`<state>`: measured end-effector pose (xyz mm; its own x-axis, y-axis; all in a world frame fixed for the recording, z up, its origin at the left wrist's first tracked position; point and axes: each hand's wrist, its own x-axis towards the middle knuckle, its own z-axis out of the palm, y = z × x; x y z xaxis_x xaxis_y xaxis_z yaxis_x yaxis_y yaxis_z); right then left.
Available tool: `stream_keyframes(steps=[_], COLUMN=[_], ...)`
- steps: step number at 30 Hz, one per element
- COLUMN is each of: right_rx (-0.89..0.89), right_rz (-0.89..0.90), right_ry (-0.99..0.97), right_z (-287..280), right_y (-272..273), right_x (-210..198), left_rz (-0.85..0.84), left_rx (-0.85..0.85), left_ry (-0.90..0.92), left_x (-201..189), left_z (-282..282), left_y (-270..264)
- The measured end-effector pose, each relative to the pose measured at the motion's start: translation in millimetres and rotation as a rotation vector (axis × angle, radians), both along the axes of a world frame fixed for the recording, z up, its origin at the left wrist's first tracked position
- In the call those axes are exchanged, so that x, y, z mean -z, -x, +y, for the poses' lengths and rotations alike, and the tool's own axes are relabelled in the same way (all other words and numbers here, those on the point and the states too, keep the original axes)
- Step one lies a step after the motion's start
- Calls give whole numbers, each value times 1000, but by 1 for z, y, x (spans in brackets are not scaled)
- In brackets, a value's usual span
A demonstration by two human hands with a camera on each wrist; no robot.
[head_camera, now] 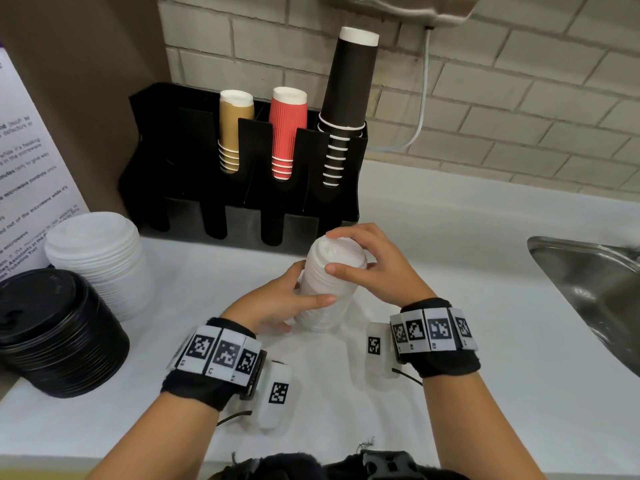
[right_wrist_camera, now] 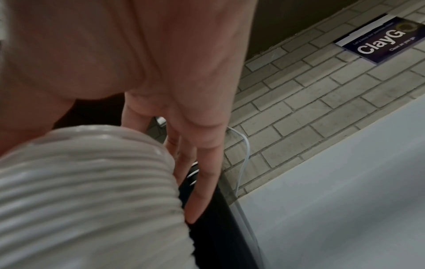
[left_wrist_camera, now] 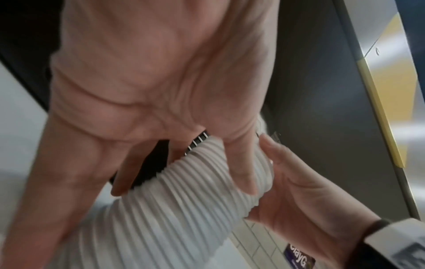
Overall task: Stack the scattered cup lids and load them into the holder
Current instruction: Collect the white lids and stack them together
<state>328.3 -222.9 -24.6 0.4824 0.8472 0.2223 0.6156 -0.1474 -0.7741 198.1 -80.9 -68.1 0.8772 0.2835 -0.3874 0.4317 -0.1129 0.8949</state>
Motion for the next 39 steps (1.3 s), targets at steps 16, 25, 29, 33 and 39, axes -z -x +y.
stream_keyframes(steps=[16,25,29,33,39], right_rx=[99,20,27,41,38], right_rz=[-37,-54,-118,-177,-181], right_ry=[423,544,611,630,618], right_z=[-8,-5,0,3,3], right_y=[-62,-70,-73,-74,-76], right_x=[-34,-40,-39,-38,-42], left_rz=[-98,-193,-213,-236,-288], left_rx=[-110,-335,-392,-413,-458], left_ry=[68,110,141,137,149], left_x=[19,-1,-4,-6,-6], left_z=[-40,-8,-1,2,8], left_y=[-56,-29,-6,7,18])
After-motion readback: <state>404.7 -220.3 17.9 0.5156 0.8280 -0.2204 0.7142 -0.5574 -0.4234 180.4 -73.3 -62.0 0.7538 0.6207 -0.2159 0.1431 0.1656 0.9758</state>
